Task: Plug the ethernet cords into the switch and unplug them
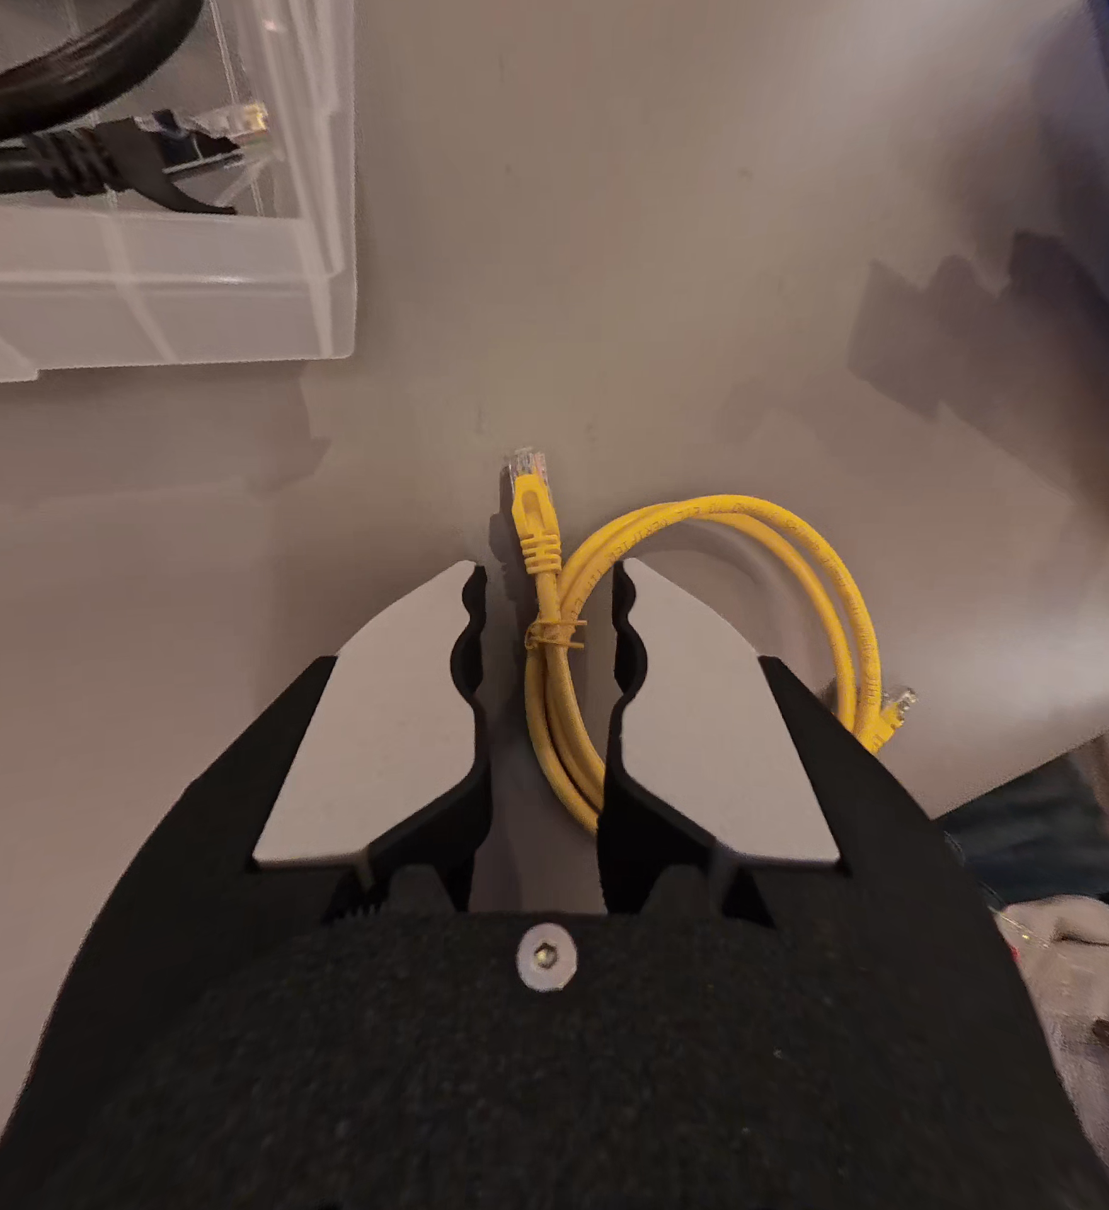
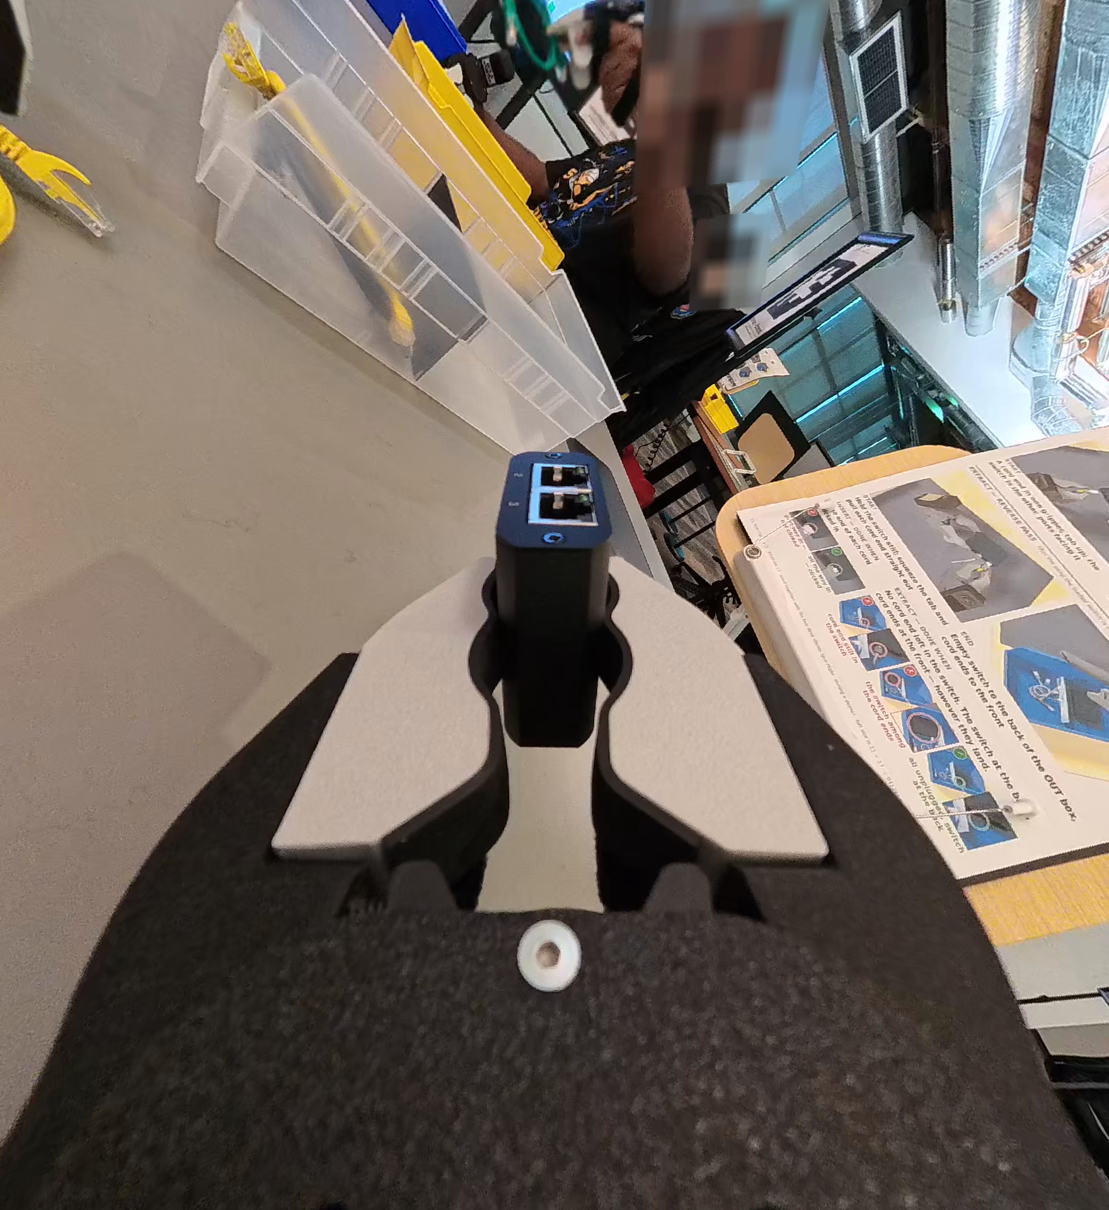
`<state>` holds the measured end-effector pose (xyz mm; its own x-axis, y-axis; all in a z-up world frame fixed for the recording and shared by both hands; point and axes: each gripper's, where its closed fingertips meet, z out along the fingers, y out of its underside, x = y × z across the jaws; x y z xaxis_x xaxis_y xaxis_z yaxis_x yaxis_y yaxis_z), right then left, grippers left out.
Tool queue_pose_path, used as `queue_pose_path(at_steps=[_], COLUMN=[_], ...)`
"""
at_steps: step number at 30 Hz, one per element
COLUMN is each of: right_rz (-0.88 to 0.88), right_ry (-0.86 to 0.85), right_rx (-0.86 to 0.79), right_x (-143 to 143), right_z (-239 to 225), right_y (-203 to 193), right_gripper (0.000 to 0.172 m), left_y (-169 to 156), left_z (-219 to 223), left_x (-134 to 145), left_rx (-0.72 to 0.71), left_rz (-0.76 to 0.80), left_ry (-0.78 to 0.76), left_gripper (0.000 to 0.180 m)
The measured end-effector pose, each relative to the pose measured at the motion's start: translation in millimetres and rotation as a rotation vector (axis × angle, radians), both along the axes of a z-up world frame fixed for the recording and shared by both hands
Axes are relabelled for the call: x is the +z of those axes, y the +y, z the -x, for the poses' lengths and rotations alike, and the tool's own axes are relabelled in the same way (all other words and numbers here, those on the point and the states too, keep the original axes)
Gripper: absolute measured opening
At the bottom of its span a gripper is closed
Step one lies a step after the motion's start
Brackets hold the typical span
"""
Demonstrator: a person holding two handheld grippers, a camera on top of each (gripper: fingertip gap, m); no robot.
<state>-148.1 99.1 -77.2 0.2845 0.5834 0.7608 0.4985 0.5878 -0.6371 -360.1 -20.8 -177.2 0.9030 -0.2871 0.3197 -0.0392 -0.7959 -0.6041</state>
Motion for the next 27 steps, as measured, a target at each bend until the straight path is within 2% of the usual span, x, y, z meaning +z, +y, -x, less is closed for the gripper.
queue_pose_path(at_steps=[5, 9, 11, 14, 18, 23, 27], right_rz=[-0.001, -0.011, -0.031, -0.066, -0.092, -0.132, -0.153], right_ry=[-0.002, -0.007, -0.021, -0.041, -0.059, -0.102, -0.131], right_rx=[0.001, 0.008, 0.013, 0.022, 0.022, 0.010, 0.013], right_x=[-0.6, -1.2, -2.2, -3.2, -4.4, -8.4, -11.9], right_z=[0.3, 1.8, 2.8, 5.2, 8.2, 10.9, 13.6], right_y=[0.2, -0.2, -1.0, -3.2, -4.7, -5.2, -7.1], right_gripper=[0.024, 0.023, 0.024, 0.023, 0.023, 0.023, 0.023], left_y=[-3.7, -8.8, -9.1, -3.8, -0.2, 15.7, 22.6], left_z=[-17.8, -31.0, -41.5, -60.3, -102.3, -154.3, -174.7], left_x=[-10.9, -7.4, 5.7, 36.4, 70.7, 88.2, 86.5], left_rx=[-0.072, -0.174, -0.259, -0.398, -0.568, -0.632, -0.642], left_rz=[0.047, 0.058, 0.020, -0.102, -0.196, -0.187, -0.109], left_ry=[-0.033, -0.023, 0.002, 0.132, 0.224, 0.189, 0.111], left_gripper=[0.018, 0.012, 0.011, 0.010, 0.010, 0.010, 0.010])
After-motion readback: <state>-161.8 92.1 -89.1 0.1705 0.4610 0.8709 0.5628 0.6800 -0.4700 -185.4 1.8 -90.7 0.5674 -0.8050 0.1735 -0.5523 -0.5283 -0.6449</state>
